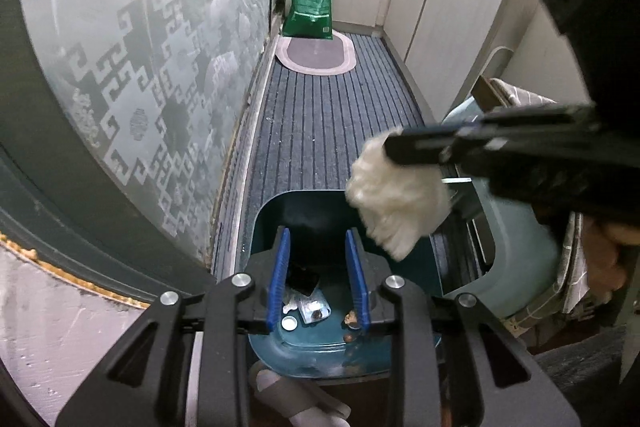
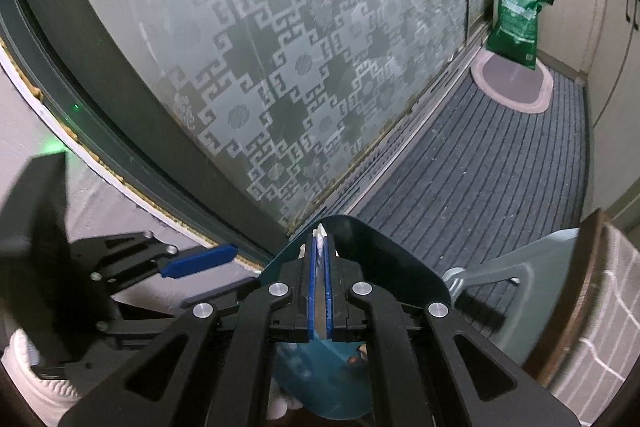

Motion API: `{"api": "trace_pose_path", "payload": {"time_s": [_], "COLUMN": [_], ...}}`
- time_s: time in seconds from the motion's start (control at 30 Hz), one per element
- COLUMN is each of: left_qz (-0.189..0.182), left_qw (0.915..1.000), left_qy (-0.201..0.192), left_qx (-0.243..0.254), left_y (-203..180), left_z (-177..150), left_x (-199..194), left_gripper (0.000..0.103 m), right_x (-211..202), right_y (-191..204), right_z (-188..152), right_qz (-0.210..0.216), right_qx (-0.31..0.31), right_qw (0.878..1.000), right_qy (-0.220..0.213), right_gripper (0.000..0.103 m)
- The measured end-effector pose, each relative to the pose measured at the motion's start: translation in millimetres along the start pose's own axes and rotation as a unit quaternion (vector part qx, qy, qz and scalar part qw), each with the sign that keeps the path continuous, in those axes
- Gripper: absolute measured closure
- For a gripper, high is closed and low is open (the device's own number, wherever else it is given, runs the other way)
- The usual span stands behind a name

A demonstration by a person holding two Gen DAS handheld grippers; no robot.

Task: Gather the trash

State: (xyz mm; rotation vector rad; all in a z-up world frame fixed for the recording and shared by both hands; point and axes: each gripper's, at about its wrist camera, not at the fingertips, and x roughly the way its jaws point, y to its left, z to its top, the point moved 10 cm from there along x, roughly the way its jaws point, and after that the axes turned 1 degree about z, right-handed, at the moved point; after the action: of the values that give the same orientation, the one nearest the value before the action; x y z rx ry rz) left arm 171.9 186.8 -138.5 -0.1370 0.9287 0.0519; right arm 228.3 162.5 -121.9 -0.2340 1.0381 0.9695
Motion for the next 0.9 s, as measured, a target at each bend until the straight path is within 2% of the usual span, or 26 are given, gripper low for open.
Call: {"api": "trace_pose_path", "payload": {"time_s": [0.4, 0.47, 0.53, 0.57, 0.9], "left_qz": [0.0, -0.002, -0.002, 0.0, 0.007], "left_qw": [0.999, 0.9987, 0.9984, 0.9983, 0.996], "left_qy": [-0.044, -0.051, -0.056, -0.059, -0.088], "left_qx": [-0.004, -0.001, 0.002, 0.004, -0.016], "left_y": [0, -2, -5, -5, -1], "left_z": [16, 18, 20, 21, 33], "left_x": [-40, -47, -51, -54, -85], "left_gripper": [0.082, 0.083, 0.083, 0.083, 0.083], "right_x": [35, 37, 38, 38, 20], "right_y": [7, 4, 2, 2, 7], "right_z": [-29, -35, -41, -43, -62], "right_qz": [-0.002, -0.011, -0.019, -0.022, -0.028], "right_qx": [-0.005, -0.008, -0.011, -0.012, -0.028], "right_qw": [0.997, 0.997, 0.996, 0.996, 0.996], "right_qy": [0.072, 0.08, 0.087, 0.089, 0.086], "right_gripper": [0.098, 0.094, 0.075, 0.072, 0.07]}}
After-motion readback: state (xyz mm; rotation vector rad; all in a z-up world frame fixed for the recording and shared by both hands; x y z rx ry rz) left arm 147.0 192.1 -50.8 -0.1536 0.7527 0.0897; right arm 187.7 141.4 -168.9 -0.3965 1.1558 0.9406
